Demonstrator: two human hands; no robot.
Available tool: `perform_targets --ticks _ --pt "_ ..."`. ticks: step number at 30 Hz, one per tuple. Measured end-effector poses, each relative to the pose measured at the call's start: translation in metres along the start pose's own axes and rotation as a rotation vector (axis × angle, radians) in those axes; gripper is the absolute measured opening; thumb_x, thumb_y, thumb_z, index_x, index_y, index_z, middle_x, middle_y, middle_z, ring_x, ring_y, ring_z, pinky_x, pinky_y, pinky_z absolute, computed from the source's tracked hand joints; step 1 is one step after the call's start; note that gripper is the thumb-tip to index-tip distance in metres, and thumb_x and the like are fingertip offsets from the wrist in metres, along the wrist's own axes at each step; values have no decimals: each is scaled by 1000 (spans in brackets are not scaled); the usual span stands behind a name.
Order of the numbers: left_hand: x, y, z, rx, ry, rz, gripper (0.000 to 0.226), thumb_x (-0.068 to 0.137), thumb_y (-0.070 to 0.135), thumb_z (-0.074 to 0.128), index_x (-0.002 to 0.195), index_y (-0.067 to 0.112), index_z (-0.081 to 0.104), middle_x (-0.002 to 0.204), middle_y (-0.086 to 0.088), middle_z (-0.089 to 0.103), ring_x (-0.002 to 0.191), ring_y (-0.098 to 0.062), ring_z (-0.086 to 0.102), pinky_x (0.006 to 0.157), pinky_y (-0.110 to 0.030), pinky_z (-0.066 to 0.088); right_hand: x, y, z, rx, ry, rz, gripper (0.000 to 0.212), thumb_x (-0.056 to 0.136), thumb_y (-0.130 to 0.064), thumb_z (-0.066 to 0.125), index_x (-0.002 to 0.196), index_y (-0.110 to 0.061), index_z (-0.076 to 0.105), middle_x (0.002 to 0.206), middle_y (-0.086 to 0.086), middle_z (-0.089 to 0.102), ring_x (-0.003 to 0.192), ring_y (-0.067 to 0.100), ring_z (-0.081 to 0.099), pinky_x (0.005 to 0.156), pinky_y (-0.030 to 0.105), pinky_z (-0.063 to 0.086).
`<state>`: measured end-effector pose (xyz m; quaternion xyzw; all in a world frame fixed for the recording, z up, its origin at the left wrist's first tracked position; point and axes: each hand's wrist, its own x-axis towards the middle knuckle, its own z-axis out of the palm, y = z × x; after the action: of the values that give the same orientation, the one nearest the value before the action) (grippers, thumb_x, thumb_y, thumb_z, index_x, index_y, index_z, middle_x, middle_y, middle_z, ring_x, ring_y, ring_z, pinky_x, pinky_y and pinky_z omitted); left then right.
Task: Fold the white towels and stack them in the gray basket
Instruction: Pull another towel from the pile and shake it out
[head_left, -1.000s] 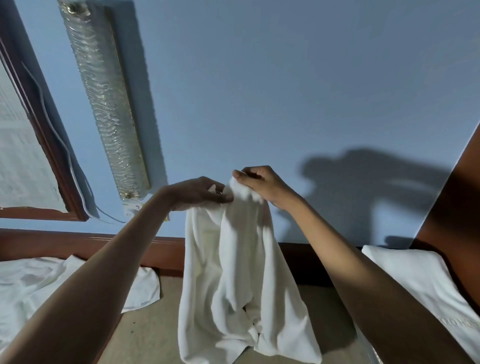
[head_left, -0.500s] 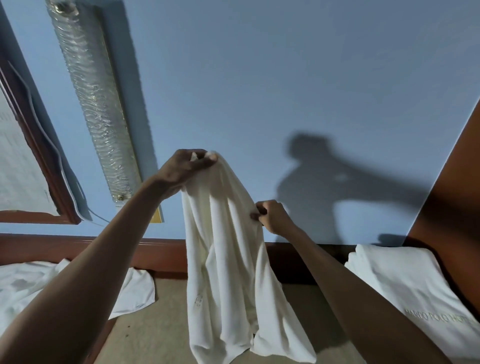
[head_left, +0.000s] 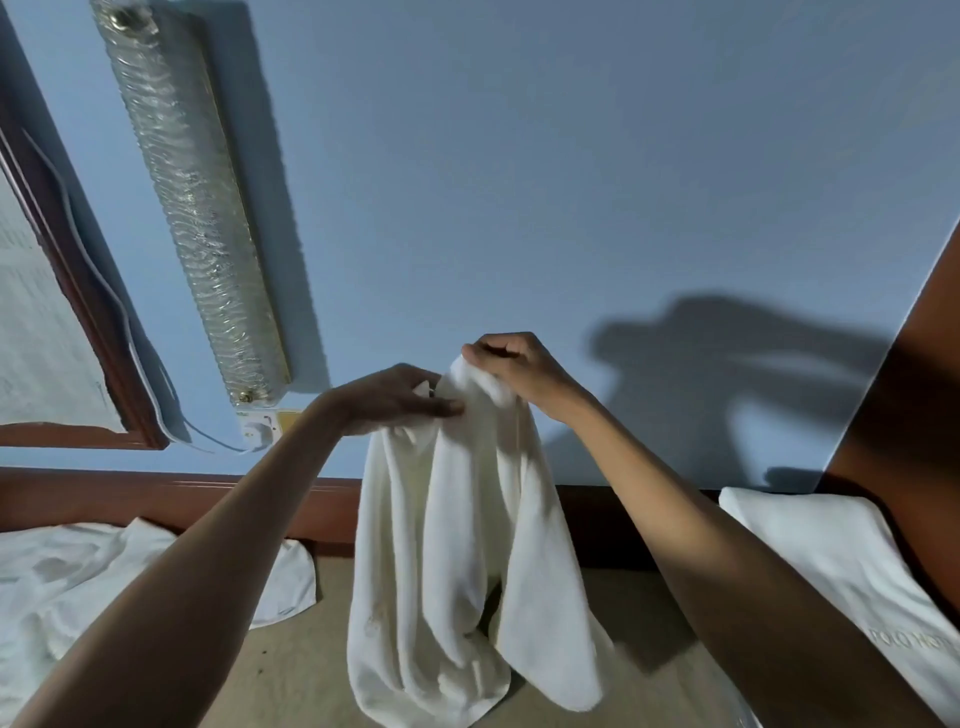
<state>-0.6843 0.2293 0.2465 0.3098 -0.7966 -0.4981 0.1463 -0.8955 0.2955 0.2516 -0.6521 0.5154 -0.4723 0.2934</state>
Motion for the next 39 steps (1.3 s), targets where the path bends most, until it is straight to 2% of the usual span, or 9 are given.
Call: perform_targets --ticks 4,8,14,17,20,25,29,36,39 --pt "5 7 -10 -37 148 106 27 89 32 77 86 7 67 77 -4 64 68 -15 61 59 -24 48 -6 20 -8 -69 15 30 38 82 -40 83 81 -7 64 70 5 52 65 11 47 58 25 36" --pt "13 12 -7 -36 265 174 42 89 36 78 76 4 56 73 -4 50 65 -16 50 55 -26 40 -12 66 0 -358 13 105 11 79 -13 79 86 -9 71 83 7 71 68 8 57 67 31 45" --pt "22 -16 -23 -221 584 141 54 85 44 81 80 -4 59 72 -7 54 68 -20 55 59 -30 45 -31 119 -2 -359 166 233 21 85 -15 78 71 -22 63 69 -7 64 63 4 54 60 16 39" --pt "24 -42 -36 -23 715 5 33 90 37 78 83 7 67 75 -5 61 71 -23 59 53 -26 44 -31 121 -11 -198 172 180 30 94 -20 72 69 -8 61 55 -13 47 54 6 41 59 27 35" --pt "23 -55 -32 311 644 -150 44 83 41 84 110 12 63 89 -1 58 81 -20 56 64 -30 43 -24 92 -9 -109 146 64 36 101 -25 63 79 3 58 64 -9 43 56 1 39 53 22 31" --pt "26 -33 5 379 112 -67 46 88 45 78 129 35 59 81 20 60 73 2 54 70 -22 40 -4 44 -1 -132 -51 -39 21 102 -32 61 86 -23 70 73 -19 59 71 -1 52 71 17 40" --pt "32 -29 0 294 169 35 21 90 46 75 94 26 75 71 19 61 65 2 52 65 -21 39 5 43 -10 -132 -82 -6 24 99 -35 67 93 -13 76 77 2 62 73 5 52 71 20 40" --pt "42 -28 8 232 99 74 20 93 36 75 112 32 71 68 3 52 62 -5 49 62 -15 38 0 55 -11 -88 -72 5 22 99 -28 67 97 -9 78 95 6 76 85 2 64 80 20 49" --pt "46 -30 15 326 144 58 12 94 41 72 95 29 74 75 7 58 68 -4 50 68 -23 39 -5 61 -11 -82 -75 12 25 99 -30 67 96 -7 77 91 8 75 83 3 62 77 22 49"
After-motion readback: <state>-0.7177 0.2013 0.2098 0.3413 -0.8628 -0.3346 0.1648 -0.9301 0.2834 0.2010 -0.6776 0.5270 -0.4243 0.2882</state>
